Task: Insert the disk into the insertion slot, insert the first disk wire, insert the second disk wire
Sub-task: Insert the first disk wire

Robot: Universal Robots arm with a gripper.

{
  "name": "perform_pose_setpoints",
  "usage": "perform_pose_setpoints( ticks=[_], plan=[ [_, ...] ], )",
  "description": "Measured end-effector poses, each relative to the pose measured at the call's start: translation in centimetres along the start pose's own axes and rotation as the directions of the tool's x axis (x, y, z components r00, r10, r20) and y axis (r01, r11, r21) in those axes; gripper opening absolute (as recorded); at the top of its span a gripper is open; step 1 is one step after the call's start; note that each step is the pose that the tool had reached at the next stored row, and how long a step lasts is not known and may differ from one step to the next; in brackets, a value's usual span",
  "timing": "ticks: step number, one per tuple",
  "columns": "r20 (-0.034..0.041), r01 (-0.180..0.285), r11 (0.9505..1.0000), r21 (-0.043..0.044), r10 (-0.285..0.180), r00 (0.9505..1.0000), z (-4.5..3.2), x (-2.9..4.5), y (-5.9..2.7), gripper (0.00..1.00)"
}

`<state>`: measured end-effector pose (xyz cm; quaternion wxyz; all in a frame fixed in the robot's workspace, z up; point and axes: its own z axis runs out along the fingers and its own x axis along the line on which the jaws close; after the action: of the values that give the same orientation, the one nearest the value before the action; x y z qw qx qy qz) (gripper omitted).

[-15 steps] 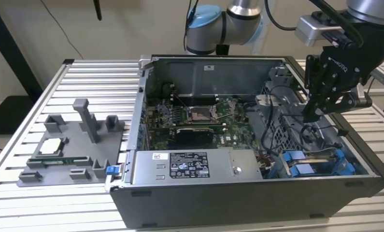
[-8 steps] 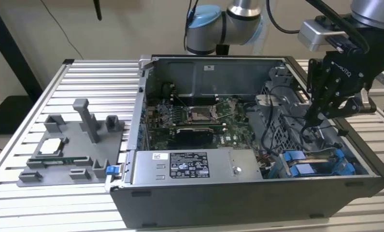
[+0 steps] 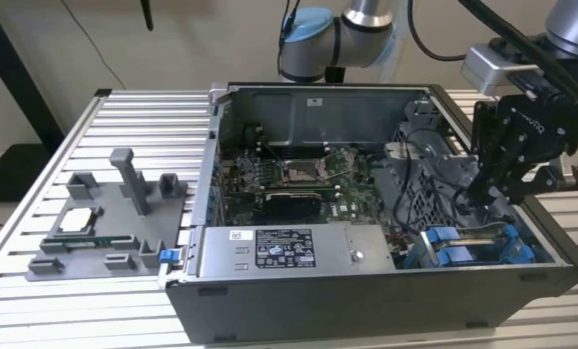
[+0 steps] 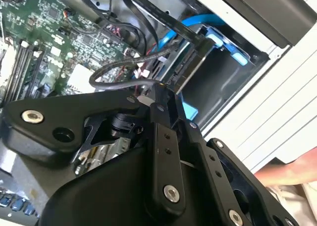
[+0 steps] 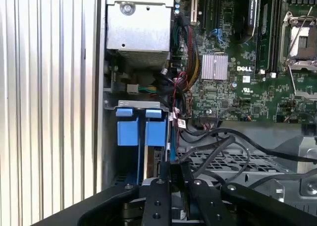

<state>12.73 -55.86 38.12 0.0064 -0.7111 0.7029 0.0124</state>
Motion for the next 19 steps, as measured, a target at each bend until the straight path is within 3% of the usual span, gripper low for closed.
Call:
perform_pose_setpoints(
  ticks=[4,19],
  plan=[
    [0.0002,0.000,1.0000,-0.0002,0.000,1.0000,0.16,0.70,-0.02,0.00],
    [-0.0005,0.000,1.0000,-0.0022,0.000,1.0000,0.48,0.96,-0.10,0.00]
  ],
)
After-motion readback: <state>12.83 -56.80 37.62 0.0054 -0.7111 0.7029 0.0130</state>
